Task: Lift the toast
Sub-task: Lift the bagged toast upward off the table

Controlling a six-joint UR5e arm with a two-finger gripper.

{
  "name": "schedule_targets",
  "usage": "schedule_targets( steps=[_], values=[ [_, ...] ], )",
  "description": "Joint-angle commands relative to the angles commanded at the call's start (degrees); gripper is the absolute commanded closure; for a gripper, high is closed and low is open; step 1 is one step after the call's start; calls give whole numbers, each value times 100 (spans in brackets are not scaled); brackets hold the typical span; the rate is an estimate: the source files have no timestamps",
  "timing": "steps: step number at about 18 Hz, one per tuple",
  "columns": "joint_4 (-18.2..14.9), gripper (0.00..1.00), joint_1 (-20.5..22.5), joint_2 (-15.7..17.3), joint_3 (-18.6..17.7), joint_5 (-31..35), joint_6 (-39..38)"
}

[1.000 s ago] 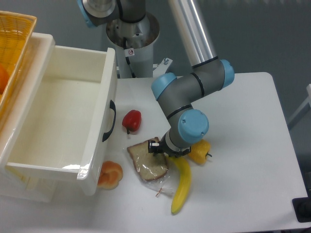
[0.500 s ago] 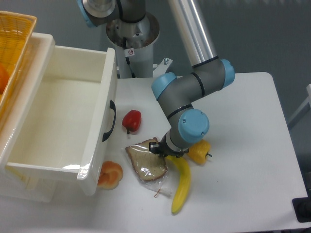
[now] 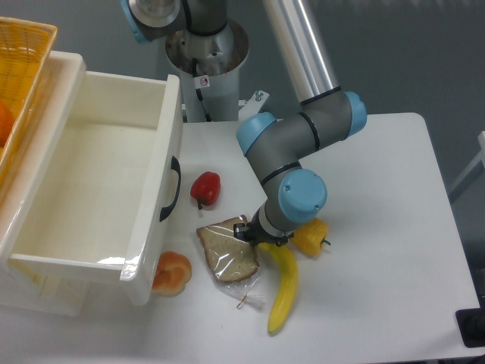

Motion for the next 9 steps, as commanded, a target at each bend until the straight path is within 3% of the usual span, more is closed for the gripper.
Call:
schedule_targets(
  steps=[7, 9],
  values=[
    [-44, 100, 0, 334, 176, 0, 97],
    [-184, 100, 0, 448, 273, 0, 341]
  ],
)
